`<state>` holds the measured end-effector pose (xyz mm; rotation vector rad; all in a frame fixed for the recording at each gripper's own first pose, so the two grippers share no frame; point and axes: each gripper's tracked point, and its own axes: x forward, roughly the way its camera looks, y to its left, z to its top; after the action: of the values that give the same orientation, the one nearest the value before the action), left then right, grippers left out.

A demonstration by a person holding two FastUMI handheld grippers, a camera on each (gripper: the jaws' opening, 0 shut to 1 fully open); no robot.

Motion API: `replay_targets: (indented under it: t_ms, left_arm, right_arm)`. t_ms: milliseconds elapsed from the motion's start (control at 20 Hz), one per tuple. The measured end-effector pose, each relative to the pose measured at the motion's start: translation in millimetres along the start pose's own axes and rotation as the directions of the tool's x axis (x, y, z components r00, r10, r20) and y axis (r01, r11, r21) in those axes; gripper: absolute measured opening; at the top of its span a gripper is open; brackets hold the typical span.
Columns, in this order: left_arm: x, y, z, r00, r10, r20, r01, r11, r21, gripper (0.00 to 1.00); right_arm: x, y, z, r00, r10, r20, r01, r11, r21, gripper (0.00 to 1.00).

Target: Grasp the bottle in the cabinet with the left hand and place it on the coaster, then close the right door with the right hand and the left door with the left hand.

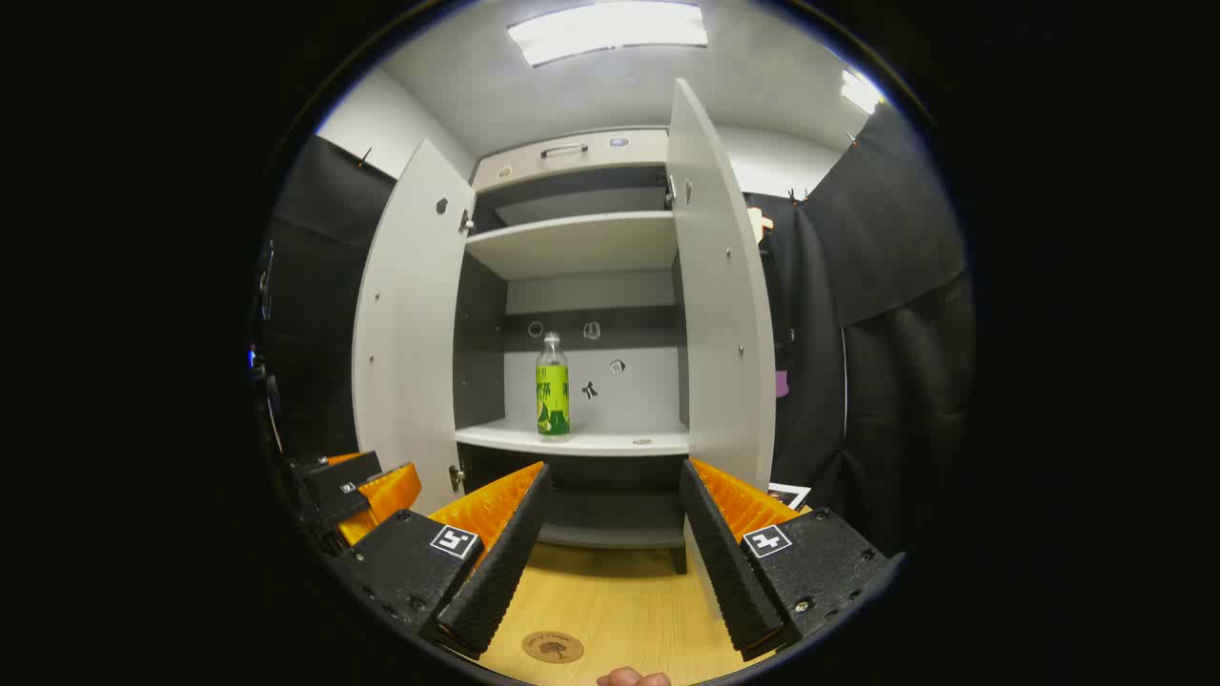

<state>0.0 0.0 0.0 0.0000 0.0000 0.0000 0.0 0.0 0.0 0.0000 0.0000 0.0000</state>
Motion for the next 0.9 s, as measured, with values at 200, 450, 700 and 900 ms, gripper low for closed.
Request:
replay_targets:
  t_ms: [200, 450, 700, 900]
  left_arm:
    - [1.5, 2.7, -3.4, 1.0, 0.007, -0.006, -0.007, 1.0, -0.002, 0.95]
    - [0.8, 6.1, -4.6, 1.0, 0.014, -0.01, -0.015, 1.0, -0.005, 0.94]
    - [2.2, 8.1, -3.6, 1.0, 0.017, -0.011, -0.017, 1.0, -0.005, 0.95]
    - [6.3, 8.6, -1.8, 1.0, 0.014, -0.013, -0.014, 1.0, -0.016, 0.95]
  right_arm:
    - [2.6, -1.0, -0.2, 1.0, 0.003, -0.01, -0.003, 1.0, 0.002, 0.83]
    - [4.2, -1.2, 0.5, 1.0, 0.002, -0.003, -0.002, 1.0, 0.006, 0.83]
    - [6.7, 3.1, -1.0, 1.0, 0.015, -0.006, -0.015, 1.0, 0.013, 0.83]
    - [7.6, 4.2, -0.6, 1.0, 0.02, -0.009, -0.02, 1.0, 0.01, 0.83]
